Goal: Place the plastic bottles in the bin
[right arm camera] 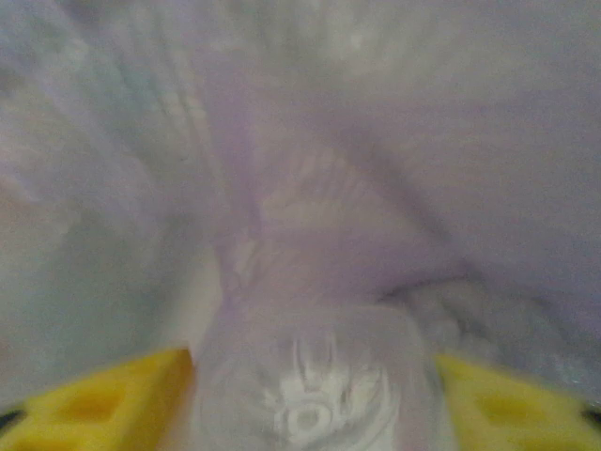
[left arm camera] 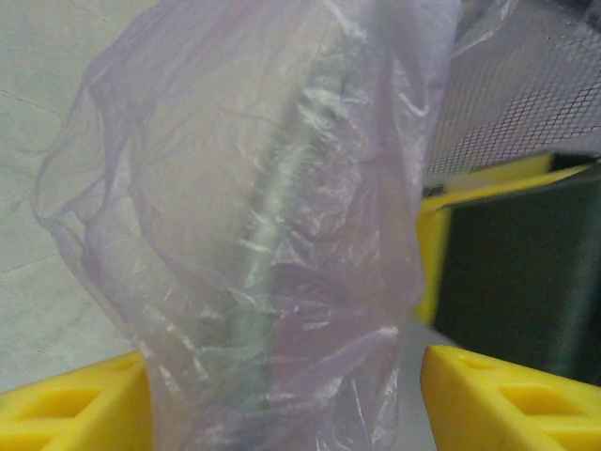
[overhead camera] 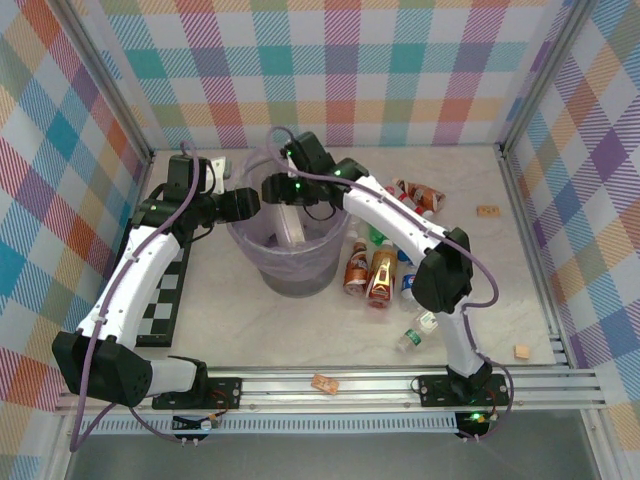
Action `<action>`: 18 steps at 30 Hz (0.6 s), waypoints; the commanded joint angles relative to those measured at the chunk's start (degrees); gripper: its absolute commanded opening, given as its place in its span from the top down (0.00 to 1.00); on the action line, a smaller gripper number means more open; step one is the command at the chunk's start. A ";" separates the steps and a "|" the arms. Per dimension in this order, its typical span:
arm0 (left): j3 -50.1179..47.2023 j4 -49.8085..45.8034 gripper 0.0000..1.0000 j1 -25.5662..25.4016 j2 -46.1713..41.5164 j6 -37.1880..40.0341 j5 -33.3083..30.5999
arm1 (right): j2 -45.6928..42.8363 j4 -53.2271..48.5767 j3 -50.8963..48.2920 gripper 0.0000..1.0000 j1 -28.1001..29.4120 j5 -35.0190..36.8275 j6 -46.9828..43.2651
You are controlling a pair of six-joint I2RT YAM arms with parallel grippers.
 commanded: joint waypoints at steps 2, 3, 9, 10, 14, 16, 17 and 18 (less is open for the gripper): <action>-0.79 1.23 0.31 0.74 0.15 -0.33 -0.29 | -3.03 5.16 -6.06 0.58 0.20 4.43 3.62; -0.78 1.23 0.31 0.74 0.18 -0.33 -0.45 | -3.21 6.49 -7.72 0.56 0.26 4.77 3.89; -0.86 1.23 0.31 0.74 0.16 -0.24 -0.93 | -4.20 11.63 -12.63 0.48 0.20 4.92 5.55; -0.86 1.23 0.31 0.73 0.17 -0.24 -0.90 | -4.03 11.32 -12.26 0.45 0.20 4.85 5.34; -0.86 1.23 0.31 0.74 0.16 -0.24 -1.02 | -4.01 9.88 -10.97 0.32 0.29 4.83 3.94; -0.85 1.23 0.31 0.74 0.19 -0.20 -1.06 | -4.26 8.68 -10.07 0.27 0.54 5.15 2.97; -0.83 1.19 0.31 0.70 0.26 -0.24 -1.01 | -4.44 8.00 -9.57 0.24 0.59 5.44 2.47; -0.82 1.23 0.31 0.74 0.24 -0.20 -1.06 | -4.61 7.31 -8.95 0.23 0.72 5.62 1.89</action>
